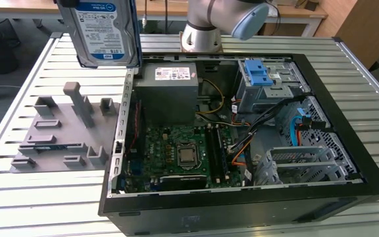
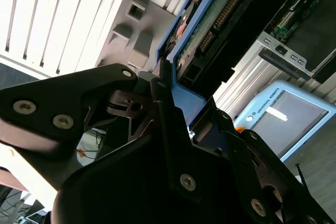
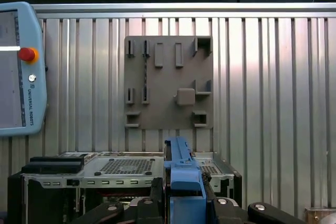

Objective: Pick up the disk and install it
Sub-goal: 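Pick up the disk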

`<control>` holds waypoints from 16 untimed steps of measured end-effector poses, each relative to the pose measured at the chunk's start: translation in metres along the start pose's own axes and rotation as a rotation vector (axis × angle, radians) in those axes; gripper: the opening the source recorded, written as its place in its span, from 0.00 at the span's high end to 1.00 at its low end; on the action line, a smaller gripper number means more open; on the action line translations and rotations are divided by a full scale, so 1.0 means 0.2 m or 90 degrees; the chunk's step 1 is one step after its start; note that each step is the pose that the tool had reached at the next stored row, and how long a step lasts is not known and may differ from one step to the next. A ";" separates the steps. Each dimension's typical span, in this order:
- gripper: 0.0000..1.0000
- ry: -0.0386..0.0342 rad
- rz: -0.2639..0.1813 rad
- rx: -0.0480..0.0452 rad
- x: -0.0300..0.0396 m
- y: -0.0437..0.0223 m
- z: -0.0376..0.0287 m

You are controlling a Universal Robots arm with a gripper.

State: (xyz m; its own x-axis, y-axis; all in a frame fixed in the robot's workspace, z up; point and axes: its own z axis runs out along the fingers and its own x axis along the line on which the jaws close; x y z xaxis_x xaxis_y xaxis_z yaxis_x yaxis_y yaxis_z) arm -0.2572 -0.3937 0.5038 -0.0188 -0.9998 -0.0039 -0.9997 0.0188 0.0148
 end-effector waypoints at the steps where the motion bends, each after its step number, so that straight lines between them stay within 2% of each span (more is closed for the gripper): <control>1: 0.64 0.0000 0.000 0.0000 0.002 -0.013 0.000; 7: 0.64 0.0000 0.000 0.0000 0.014 -0.101 -0.002; 16: 0.64 0.0000 0.000 -0.0001 0.029 -0.254 -0.004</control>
State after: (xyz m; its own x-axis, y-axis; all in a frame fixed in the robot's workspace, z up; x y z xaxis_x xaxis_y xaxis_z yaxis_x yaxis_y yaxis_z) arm -0.2064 -0.4004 0.5038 -0.0188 -0.9998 -0.0039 -0.9997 0.0187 0.0150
